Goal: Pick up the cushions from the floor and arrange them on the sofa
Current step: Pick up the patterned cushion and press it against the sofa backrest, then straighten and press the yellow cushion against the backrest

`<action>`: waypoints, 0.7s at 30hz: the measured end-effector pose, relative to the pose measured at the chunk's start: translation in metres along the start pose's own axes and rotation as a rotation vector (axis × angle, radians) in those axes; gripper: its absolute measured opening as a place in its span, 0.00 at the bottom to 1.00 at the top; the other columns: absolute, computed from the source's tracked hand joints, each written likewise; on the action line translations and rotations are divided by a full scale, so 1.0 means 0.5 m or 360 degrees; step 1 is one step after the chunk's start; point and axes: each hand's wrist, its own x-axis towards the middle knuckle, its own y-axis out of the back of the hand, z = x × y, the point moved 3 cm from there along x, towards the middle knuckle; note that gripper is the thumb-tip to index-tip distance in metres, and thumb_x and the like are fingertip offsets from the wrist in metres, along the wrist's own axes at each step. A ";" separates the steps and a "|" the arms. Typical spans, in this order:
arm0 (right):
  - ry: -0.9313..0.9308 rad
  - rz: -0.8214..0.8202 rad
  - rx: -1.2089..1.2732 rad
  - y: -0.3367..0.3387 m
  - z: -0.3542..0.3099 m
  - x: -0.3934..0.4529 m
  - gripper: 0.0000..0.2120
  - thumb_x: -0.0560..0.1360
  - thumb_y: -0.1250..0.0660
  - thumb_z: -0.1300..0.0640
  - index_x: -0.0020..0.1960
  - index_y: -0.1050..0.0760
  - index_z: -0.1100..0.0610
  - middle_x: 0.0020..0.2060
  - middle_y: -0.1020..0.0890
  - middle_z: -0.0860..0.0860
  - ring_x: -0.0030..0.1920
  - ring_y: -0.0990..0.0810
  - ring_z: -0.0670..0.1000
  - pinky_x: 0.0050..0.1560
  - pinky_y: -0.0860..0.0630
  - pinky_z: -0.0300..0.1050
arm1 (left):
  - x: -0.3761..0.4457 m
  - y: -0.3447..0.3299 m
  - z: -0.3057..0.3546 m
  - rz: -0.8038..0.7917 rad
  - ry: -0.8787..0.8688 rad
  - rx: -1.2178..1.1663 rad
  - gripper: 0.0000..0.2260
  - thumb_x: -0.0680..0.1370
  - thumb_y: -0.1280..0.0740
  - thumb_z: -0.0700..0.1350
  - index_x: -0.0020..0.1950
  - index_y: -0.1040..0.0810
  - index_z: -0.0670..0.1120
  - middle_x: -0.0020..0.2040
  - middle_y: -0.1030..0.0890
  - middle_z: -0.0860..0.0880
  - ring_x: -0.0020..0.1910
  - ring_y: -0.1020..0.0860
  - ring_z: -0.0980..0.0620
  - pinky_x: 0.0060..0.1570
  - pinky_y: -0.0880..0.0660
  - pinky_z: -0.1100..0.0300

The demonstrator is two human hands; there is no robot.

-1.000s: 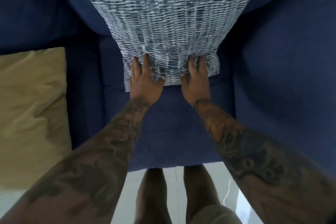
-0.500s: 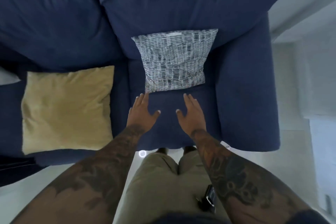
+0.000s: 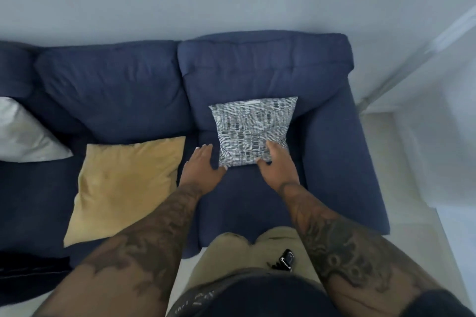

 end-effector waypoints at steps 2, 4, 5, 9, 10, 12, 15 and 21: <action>0.0016 0.0009 0.0032 0.006 -0.007 -0.006 0.33 0.85 0.33 0.49 0.85 0.40 0.55 0.84 0.37 0.54 0.83 0.39 0.54 0.82 0.39 0.57 | -0.001 0.008 0.008 -0.0010 0.0027 -0.0003 0.40 0.80 0.31 0.59 0.86 0.46 0.48 0.86 0.45 0.50 0.85 0.50 0.51 0.81 0.45 0.46; 0.0034 0.0024 0.0042 0.010 -0.010 -0.007 0.33 0.85 0.33 0.49 0.85 0.39 0.57 0.83 0.36 0.54 0.83 0.39 0.55 0.82 0.40 0.56 | 0.002 0.012 0.019 0.0008 0.0071 -0.0062 0.40 0.80 0.31 0.60 0.86 0.45 0.48 0.85 0.45 0.50 0.85 0.50 0.50 0.81 0.46 0.49; 0.0036 0.0027 0.0048 0.012 -0.009 -0.007 0.33 0.85 0.33 0.49 0.85 0.39 0.57 0.83 0.36 0.54 0.83 0.39 0.55 0.82 0.39 0.56 | 0.004 0.013 0.026 0.0012 0.0088 -0.0094 0.40 0.80 0.31 0.60 0.86 0.45 0.48 0.85 0.45 0.50 0.85 0.50 0.50 0.81 0.47 0.51; 0.0062 -0.0022 0.0061 0.018 -0.018 0.003 0.33 0.84 0.33 0.48 0.84 0.37 0.58 0.82 0.34 0.55 0.81 0.36 0.56 0.81 0.37 0.57 | 0.006 0.024 0.040 0.0081 0.0139 -0.0178 0.40 0.80 0.30 0.60 0.86 0.44 0.49 0.85 0.44 0.51 0.84 0.50 0.51 0.80 0.46 0.52; 0.0084 -0.0047 0.0031 0.018 -0.023 0.008 0.33 0.84 0.33 0.48 0.84 0.38 0.58 0.82 0.34 0.55 0.81 0.36 0.56 0.81 0.37 0.57 | 0.003 0.028 0.039 0.0104 0.0155 -0.0183 0.40 0.80 0.30 0.60 0.86 0.44 0.48 0.85 0.44 0.50 0.84 0.49 0.50 0.81 0.46 0.51; 0.0122 -0.0065 -0.0060 0.017 -0.038 0.016 0.33 0.84 0.34 0.48 0.85 0.39 0.58 0.83 0.35 0.55 0.82 0.36 0.57 0.81 0.38 0.57 | -0.007 0.034 0.035 0.0118 0.0158 -0.0149 0.40 0.80 0.30 0.60 0.86 0.44 0.47 0.85 0.42 0.49 0.84 0.47 0.49 0.81 0.44 0.50; 0.0197 -0.0117 -0.0202 0.006 -0.062 0.018 0.32 0.85 0.35 0.47 0.85 0.39 0.56 0.84 0.36 0.55 0.83 0.39 0.56 0.82 0.40 0.55 | -0.034 0.048 0.026 0.0146 0.0193 -0.0164 0.39 0.79 0.29 0.59 0.85 0.41 0.47 0.84 0.38 0.48 0.82 0.41 0.47 0.78 0.40 0.51; 0.0345 -0.0274 -0.0310 -0.036 -0.128 0.017 0.31 0.85 0.36 0.45 0.83 0.35 0.57 0.83 0.35 0.56 0.83 0.40 0.56 0.82 0.40 0.52 | -0.096 0.091 -0.016 0.0274 0.0384 -0.0355 0.35 0.79 0.29 0.59 0.81 0.34 0.46 0.79 0.32 0.47 0.76 0.30 0.43 0.71 0.32 0.53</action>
